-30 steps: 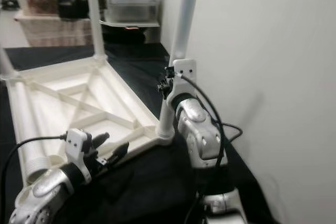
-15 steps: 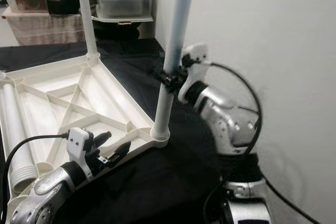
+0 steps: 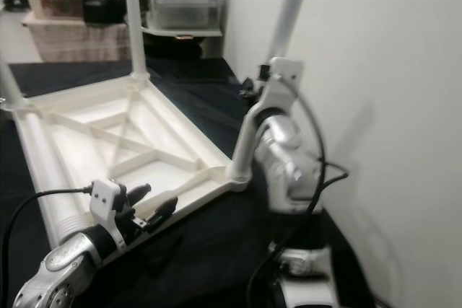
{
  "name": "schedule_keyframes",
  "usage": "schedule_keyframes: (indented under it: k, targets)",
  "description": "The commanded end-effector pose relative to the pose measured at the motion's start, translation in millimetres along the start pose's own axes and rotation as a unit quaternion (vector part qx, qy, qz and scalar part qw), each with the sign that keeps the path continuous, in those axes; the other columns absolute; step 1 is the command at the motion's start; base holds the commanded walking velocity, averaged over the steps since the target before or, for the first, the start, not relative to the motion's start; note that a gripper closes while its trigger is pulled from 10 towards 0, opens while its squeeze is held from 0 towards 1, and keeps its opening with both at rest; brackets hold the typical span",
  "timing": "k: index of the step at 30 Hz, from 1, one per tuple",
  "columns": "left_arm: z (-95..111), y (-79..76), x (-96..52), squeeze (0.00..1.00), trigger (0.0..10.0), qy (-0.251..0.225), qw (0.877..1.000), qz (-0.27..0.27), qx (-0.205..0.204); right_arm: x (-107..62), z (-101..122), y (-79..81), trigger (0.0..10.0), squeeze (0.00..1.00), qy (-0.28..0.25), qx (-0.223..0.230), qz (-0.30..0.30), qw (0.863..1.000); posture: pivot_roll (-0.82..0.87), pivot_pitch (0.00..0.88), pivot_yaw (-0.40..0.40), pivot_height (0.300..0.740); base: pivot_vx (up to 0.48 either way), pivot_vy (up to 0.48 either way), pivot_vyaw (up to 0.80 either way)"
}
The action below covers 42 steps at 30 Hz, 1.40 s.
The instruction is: Building children table
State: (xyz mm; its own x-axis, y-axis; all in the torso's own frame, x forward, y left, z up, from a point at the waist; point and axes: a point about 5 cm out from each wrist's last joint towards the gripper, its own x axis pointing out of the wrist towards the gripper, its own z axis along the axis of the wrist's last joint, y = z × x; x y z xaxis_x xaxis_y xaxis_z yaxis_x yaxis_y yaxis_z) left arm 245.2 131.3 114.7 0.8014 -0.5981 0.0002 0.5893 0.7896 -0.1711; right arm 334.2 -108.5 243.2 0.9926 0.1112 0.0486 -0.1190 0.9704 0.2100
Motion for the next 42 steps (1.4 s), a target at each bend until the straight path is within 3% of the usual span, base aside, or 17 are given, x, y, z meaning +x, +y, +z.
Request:
schedule_keyframes:
  k: [1,2,3,5,10,11,19,20,24,25,26,27,32,33,40,41,42]
  targets:
    - [-0.7,-1.0,-0.2,0.0,10.0,0.004,1.0,-0.005,-0.005,-2.6,-27.5,5.0,10.0,0.0,0.06,0.048,0.038,0.996,0.01,0.0,-0.101,0.74,0.0,0.0,0.0]
    - [-0.2,-0.3,-0.2,0.0,10.0,0.004,1.0,-0.005,-0.004,-4.1,-26.5,5.8,10.0,0.0,0.054,0.053,0.051,0.996,0.01,0.0,-0.101,0.74,0.0,0.0,0.0]
    - [0.2,0.9,0.3,0.0,10.0,0.004,1.0,-0.005,-0.003,-5.1,-17.3,8.8,10.0,1.0,0.034,0.067,0.12,0.99,0.0,0.0,-0.101,0.74,0.0,0.0,0.0]
    - [0.1,1.6,1.2,0.0,10.0,0.003,1.0,-0.005,-0.002,-3.4,3.1,6.9,10.0,1.0,0.008,0.089,0.223,0.971,0.0,0.0,-0.1,0.74,0.0,0.0,0.0]
    - [-1.3,-1.8,3.3,0.0,10.0,0.002,1.0,-0.009,-0.005,12.1,32.8,-20.9,10.0,1.0,-0.026,0.061,0.226,0.972,0.0,0.0,-0.103,0.74,0.0,0.0,0.0]
    - [-1.2,-2.2,3.5,0.0,10.0,0.001,1.0,-0.009,-0.006,11.8,36.3,-25.2,10.0,0.0,-0.024,0.024,0.243,0.969,0.0,0.0,-0.103,0.74,0.0,0.0,0.0]
    - [-0.7,-1.3,3.9,0.0,10.0,0.0,1.0,-0.01,-0.005,-1.2,27.3,-32.7,10.0,0.0,0.009,-0.042,0.359,0.932,0.0,0.0,-0.106,0.74,0.0,0.0,0.0]
    - [-0.3,-1.4,4.1,0.0,10.0,0.0,1.0,-0.011,-0.004,-10.0,19.3,-29.9,0.0,0.0,0.025,-0.042,0.407,0.912,0.01,0.0,-0.105,0.74,0.0,0.0,0.0]
    - [0.1,-1.3,4.2,0.0,10.0,0.0,1.0,-0.012,-0.004,-19.4,7.2,-25.7,0.0,0.0,0.049,-0.044,0.451,0.89,0.01,0.0,-0.105,0.74,0.0,0.0,0.0]
    - [0.3,-0.8,3.6,0.0,10.0,0.001,1.0,-0.012,-0.003,-2.3,-2.2,-28.2,0.0,0.0,0.078,-0.042,0.353,0.931,0.01,0.0,-0.105,0.74,0.0,0.0,0.0]
    - [0.3,-0.8,3.6,0.0,10.0,0.001,1.0,-0.012,-0.003,-2.3,-2.2,-28.2,0.0,0.0,0.078,-0.042,0.353,0.931,0.01,0.0,-0.105,0.74,0.0,0.0,0.0]
    - [0.3,-0.3,2.9,0.0,10.0,0.001,1.0,-0.012,-0.003,19.1,-9.8,-43.1,0.0,0.0,0.088,-0.039,0.162,0.982,0.0,0.0,-0.104,0.74,0.0,0.0,0.0]
    - [0.3,-0.4,2.3,0.0,10.0,0.002,1.0,-0.012,-0.003,20.1,-33.0,-55.2,0.0,0.0,0.106,0.004,-0.081,0.991,0.01,0.0,-0.103,0.74,0.0,0.0,0.0]
    - [0.4,-0.9,2.3,0.0,10.0,0.002,1.0,-0.012,-0.004,11.8,-38.0,-40.0,10.0,0.0,0.097,0.011,-0.067,0.993,0.01,0.0,-0.099,0.74,0.0,0.0,0.0]
    - [0.5,-0.9,2.1,0.0,10.0,0.003,1.0,-0.014,-0.004,-1.5,-31.3,-8.0,10.0,0.0,0.06,0.026,0.062,0.996,0.0,0.0,-0.093,0.74,0.0,0.0,0.0]
    - [0.9,0.0,2.8,0.0,10.0,0.004,1.0,-0.016,-0.003,-1.8,-18.2,-3.5,10.0,1.0,0.04,0.015,0.138,0.99,-0.01,0.0,-0.091,0.74,0.0,0.0,0.0]
    - [0.9,0.0,2.8,0.0,10.0,0.004,1.0,-0.016,-0.003,-1.8,-18.2,-3.5,10.0,1.0,0.04,0.015,0.138,0.99,-0.01,0.0,-0.091,0.74,0.0,0.0,0.0]
